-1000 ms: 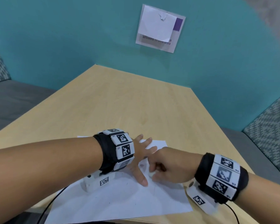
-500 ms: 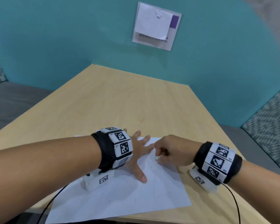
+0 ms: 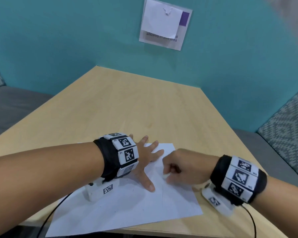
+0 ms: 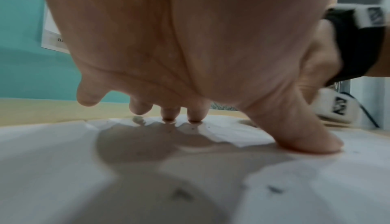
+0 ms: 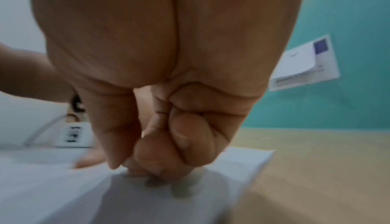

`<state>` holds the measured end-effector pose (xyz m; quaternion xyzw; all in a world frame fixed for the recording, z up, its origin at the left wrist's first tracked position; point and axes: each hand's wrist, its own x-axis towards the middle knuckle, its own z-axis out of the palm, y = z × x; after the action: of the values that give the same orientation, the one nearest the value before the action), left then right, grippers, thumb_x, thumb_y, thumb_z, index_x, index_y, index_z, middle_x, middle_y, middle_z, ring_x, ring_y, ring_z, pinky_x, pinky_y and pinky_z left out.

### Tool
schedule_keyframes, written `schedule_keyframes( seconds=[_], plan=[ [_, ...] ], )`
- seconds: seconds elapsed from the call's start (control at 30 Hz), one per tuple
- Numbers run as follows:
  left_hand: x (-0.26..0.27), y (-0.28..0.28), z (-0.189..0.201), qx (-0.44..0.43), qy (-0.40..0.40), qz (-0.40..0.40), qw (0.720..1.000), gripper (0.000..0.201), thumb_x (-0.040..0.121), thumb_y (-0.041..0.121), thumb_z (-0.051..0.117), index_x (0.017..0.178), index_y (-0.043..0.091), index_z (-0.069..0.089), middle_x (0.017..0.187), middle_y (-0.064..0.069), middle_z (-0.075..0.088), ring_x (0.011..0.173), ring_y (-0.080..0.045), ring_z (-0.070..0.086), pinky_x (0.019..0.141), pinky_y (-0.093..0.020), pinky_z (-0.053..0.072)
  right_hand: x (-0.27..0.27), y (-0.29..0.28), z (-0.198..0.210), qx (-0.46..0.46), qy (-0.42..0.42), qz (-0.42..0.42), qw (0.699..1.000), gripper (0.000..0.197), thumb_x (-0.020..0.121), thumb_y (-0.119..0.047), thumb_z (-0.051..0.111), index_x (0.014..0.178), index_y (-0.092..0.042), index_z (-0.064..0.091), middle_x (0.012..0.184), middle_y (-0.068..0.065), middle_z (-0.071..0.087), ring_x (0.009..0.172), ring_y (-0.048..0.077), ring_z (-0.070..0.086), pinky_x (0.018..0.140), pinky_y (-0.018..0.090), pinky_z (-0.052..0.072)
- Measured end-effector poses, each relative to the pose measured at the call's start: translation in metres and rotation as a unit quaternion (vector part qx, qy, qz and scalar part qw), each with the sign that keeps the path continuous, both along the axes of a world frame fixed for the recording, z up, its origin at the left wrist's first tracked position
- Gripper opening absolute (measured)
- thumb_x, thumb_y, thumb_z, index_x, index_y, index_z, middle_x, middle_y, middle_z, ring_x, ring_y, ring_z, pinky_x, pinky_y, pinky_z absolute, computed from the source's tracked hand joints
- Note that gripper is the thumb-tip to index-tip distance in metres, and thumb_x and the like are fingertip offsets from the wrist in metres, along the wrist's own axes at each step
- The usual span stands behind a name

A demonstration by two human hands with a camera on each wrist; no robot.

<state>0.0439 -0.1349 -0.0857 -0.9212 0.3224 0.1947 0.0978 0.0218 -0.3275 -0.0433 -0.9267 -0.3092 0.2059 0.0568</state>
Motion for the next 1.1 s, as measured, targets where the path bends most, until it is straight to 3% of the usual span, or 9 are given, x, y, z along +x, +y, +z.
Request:
schedule_keyframes(
  seconds=[0.1,0.23,0.37,0.5,0.63,0.77,0.93,1.1],
  plan=[
    [-0.002,-0.001,0.002,-0.003,0.005,0.004,1.0,0.121,0.071,0.087,0.053,0.156,0.036,-0.016,0.165,0.003,-0.022,0.15,-0.035,-0.023,0.112,-0.072,-0.003,0.012,-0.011,0.002,-0.002,-0.03,-0.037,0.999,0.012,0.086,-0.022,0.065,0.094,-0.013,0.066,0.078,-0.005,0.062,0.064,0.007,0.049,0.06,0.018,0.04],
    [0.0,-0.002,0.002,0.008,0.0,0.005,1.0,0.122,0.071,0.087,0.053,0.156,0.034,-0.017,0.166,0.003,-0.022,0.15,-0.036,-0.021,0.111,-0.073,-0.003,-0.014,0.003,-0.009,0.014,0.027,0.024,0.999,0.01,0.085,-0.024,0.064,0.092,-0.016,0.065,0.074,-0.008,0.062,0.063,0.007,0.051,0.062,0.022,0.045],
    [0.0,-0.001,0.004,0.005,0.012,0.006,1.0,0.122,0.071,0.088,0.052,0.156,0.036,-0.018,0.165,0.004,-0.024,0.15,-0.034,-0.025,0.112,-0.072,-0.004,0.012,-0.014,-0.002,0.001,-0.015,-0.039,0.999,0.009,0.085,-0.025,0.066,0.09,-0.017,0.064,0.072,-0.012,0.057,0.063,0.006,0.049,0.063,0.022,0.044],
    [-0.001,0.0,0.006,0.003,0.009,0.01,1.0,0.121,0.071,0.087,0.053,0.156,0.036,-0.017,0.165,0.005,-0.024,0.15,-0.033,-0.025,0.113,-0.071,-0.006,0.005,-0.012,-0.006,-0.001,-0.003,-0.019,1.0,0.011,0.085,-0.026,0.064,0.092,-0.017,0.065,0.075,-0.008,0.061,0.064,0.009,0.051,0.066,0.027,0.048],
    [-0.003,-0.002,0.01,0.018,0.011,0.006,1.0,0.122,0.072,0.086,0.054,0.157,0.034,-0.016,0.165,0.003,-0.024,0.149,-0.031,-0.026,0.113,-0.071,-0.005,0.015,-0.02,-0.002,0.002,-0.015,-0.064,0.998,0.011,0.085,-0.026,0.066,0.092,-0.018,0.066,0.082,-0.002,0.064,0.067,0.01,0.051,0.067,0.025,0.046],
    [0.0,-0.02,0.019,0.029,0.002,-0.023,0.999,0.119,0.073,0.081,0.059,0.157,0.037,-0.014,0.165,0.001,-0.025,0.148,-0.031,-0.029,0.111,-0.072,-0.008,0.014,-0.018,-0.006,0.011,-0.018,-0.048,0.999,0.007,0.087,-0.024,0.066,0.086,-0.021,0.06,0.075,-0.005,0.059,0.062,0.008,0.048,0.062,0.022,0.042],
    [-0.001,-0.035,0.017,-0.001,0.036,-0.035,0.999,0.101,0.082,0.074,0.057,0.158,0.041,-0.001,0.167,0.005,-0.017,0.152,-0.029,-0.017,0.114,-0.071,0.001,0.008,-0.017,-0.003,0.015,-0.008,-0.052,0.999,0.006,0.087,-0.023,0.065,0.089,-0.02,0.06,0.073,-0.008,0.055,0.063,0.01,0.049,0.061,0.022,0.042],
    [0.001,-0.032,0.013,-0.009,0.048,-0.029,0.998,0.106,0.08,0.075,0.059,0.157,0.04,-0.006,0.166,0.004,-0.02,0.152,-0.029,-0.019,0.114,-0.071,0.002,-0.006,-0.01,-0.005,0.025,0.02,-0.006,0.999,0.009,0.086,-0.021,0.066,0.092,-0.017,0.062,0.073,-0.006,0.056,0.063,0.011,0.048,0.061,0.023,0.042]
  ],
)
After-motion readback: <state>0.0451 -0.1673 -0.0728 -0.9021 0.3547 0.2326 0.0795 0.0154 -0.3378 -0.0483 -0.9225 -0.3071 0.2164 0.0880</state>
